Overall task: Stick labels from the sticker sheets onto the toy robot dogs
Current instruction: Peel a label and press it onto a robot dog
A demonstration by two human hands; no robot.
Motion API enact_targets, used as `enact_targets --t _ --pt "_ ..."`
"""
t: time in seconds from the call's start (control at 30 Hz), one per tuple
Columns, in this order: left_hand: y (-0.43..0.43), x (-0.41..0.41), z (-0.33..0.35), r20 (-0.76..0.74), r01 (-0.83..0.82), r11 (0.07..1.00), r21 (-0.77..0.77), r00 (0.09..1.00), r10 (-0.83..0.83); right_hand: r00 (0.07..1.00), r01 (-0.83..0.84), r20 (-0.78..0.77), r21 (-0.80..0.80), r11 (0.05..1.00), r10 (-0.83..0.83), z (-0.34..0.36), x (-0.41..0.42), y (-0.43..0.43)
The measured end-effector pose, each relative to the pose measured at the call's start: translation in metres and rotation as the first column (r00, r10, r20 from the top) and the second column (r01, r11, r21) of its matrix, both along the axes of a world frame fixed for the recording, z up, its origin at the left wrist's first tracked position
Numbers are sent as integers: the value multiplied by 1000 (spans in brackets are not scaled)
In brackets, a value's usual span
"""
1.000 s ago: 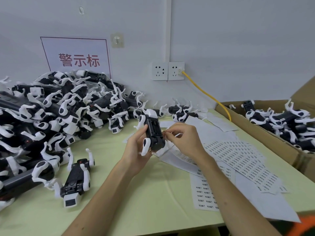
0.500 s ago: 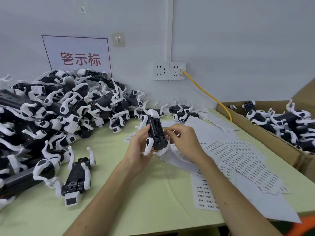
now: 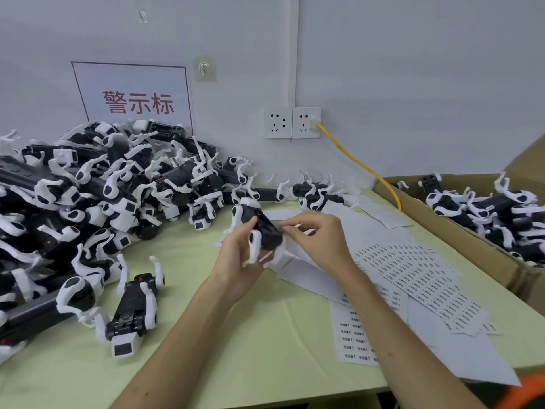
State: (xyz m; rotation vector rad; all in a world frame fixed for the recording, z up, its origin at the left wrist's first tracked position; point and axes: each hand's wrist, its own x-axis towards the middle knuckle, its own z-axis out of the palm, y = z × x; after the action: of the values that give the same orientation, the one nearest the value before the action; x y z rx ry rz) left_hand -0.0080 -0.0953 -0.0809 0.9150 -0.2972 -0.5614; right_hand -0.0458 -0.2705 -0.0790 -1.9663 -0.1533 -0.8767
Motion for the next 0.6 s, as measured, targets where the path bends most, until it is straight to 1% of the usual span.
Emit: enact_targets --t 0.07,0.1,0.2,0.27,0.33,0.4,0.5,0.6 --pt "1 2 -1 -75 14 1000 -22 997 -16 996 63 60 -15 998 -62 -2 2 2" --pt "2 5 -1 -86 10 1000 -16 996 -12 991 94 101 -32 995 -90 -3 2 3" --pt "7 8 -1 -68 34 999 16 997 -33 962 141 249 -85 986 -116 -4 2 7" --pt "7 8 -1 -85 81 996 39 993 -78 945 138 312 -106 985 -99 -4 1 11" --pt "9 6 -2 -62 115 993 38 992 -112 941 125 332 -148 981 -70 -4 1 14" --pt "11 8 -2 -49 154 988 3 987 -154 939 132 337 -176 975 -67 -4 2 15" --pt "13 6 2 -102 167 985 -38 980 -170 939 124 338 -169 978 -61 -3 1 13" --pt "9 8 0 -12 115 993 -17 993 -115 964 59 267 -156 986 -16 -4 -3 15"
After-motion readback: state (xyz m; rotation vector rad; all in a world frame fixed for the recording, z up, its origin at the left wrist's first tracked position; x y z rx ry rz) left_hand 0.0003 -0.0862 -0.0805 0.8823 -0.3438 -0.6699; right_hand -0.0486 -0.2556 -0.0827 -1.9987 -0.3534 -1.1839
